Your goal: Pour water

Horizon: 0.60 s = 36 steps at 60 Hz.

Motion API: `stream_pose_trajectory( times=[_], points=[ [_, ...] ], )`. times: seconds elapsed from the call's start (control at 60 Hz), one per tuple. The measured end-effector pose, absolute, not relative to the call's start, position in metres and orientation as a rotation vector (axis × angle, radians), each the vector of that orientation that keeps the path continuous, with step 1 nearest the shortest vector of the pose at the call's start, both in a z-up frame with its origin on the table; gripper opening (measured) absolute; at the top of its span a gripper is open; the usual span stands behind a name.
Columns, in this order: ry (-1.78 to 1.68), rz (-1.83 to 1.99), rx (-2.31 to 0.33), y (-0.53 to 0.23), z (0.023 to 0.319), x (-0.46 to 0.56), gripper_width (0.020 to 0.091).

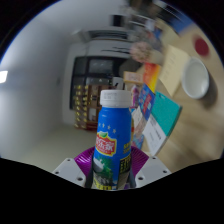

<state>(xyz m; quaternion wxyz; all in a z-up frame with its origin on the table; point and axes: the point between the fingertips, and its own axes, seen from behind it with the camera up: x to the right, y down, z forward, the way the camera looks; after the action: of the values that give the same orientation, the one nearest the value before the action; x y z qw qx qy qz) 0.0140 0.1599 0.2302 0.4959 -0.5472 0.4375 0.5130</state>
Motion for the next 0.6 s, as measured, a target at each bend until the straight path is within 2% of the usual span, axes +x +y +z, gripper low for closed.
stream_pose_trajectory(
  times=[0.1, 0.117, 0.15, 0.2, 0.283, 0.317, 0.35, 0.433, 0.6],
  points=[
    [1.301, 1.544, -1.069, 0.155, 0.220, 0.062, 0.0503],
    [1.326, 1.572, -1.032, 0.167, 0.210, 0.066, 0.0502],
    [1.374, 1.588, -0.992, 0.143, 0.225, 0.068, 0.0502],
    [1.414, 1.640, -0.915, 0.164, 0.209, 0.080, 0.0505],
    [1.481, 1.744, -0.767, 0.159, 0.208, 0.099, 0.0506],
    [1.508, 1.770, -0.726, 0.134, 0.217, 0.105, 0.0503],
    [1.529, 1.782, -0.695, 0.157, 0.210, 0.106, 0.0502],
    [1.562, 1.799, -0.655, 0.159, 0.204, 0.109, 0.0503],
    [1.534, 1.855, -0.656, 0.162, 0.218, 0.105, 0.0502]
  ],
)
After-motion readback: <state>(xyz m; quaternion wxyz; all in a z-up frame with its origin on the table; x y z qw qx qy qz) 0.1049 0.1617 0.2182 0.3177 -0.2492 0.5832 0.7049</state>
